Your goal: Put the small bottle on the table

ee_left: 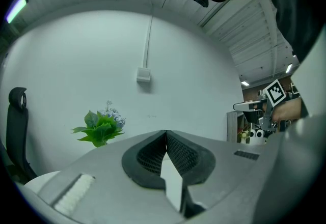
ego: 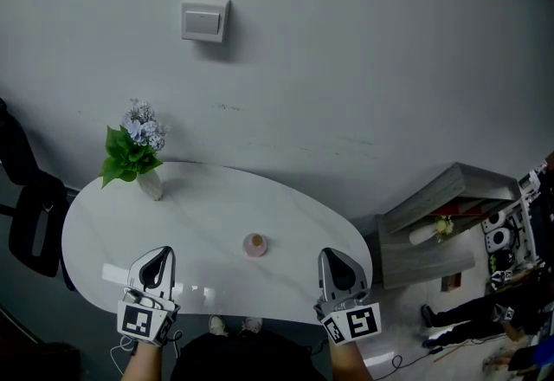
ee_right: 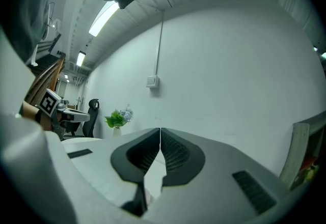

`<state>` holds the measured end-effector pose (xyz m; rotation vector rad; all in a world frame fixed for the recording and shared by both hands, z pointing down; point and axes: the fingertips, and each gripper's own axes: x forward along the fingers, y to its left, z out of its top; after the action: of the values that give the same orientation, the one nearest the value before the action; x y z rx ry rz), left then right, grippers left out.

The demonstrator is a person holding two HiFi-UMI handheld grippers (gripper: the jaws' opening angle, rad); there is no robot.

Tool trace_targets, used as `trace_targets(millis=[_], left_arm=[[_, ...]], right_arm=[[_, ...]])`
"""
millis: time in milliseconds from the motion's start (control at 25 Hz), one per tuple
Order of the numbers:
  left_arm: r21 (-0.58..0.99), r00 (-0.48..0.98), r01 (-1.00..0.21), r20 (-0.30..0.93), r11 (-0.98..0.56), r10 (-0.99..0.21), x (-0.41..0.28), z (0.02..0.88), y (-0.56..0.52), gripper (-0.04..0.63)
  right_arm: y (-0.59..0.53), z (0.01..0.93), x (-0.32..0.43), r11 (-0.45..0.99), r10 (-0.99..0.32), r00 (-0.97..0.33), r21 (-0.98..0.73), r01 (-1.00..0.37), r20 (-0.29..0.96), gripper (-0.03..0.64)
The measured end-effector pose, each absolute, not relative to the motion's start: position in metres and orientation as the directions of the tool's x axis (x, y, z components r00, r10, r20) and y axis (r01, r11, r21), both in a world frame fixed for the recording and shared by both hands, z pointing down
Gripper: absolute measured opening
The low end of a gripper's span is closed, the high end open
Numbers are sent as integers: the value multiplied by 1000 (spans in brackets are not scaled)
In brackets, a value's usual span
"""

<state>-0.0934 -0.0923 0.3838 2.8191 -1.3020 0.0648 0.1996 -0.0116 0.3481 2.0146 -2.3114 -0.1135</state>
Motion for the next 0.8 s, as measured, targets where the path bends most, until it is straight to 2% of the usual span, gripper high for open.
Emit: trace_targets(millis=[800], left_arm=[[-9,636,-770,55,-637,-770,-96,380,-96,6]], right_arm=[[-32,356,187,181,-983,-181,119,-976,15,9]])
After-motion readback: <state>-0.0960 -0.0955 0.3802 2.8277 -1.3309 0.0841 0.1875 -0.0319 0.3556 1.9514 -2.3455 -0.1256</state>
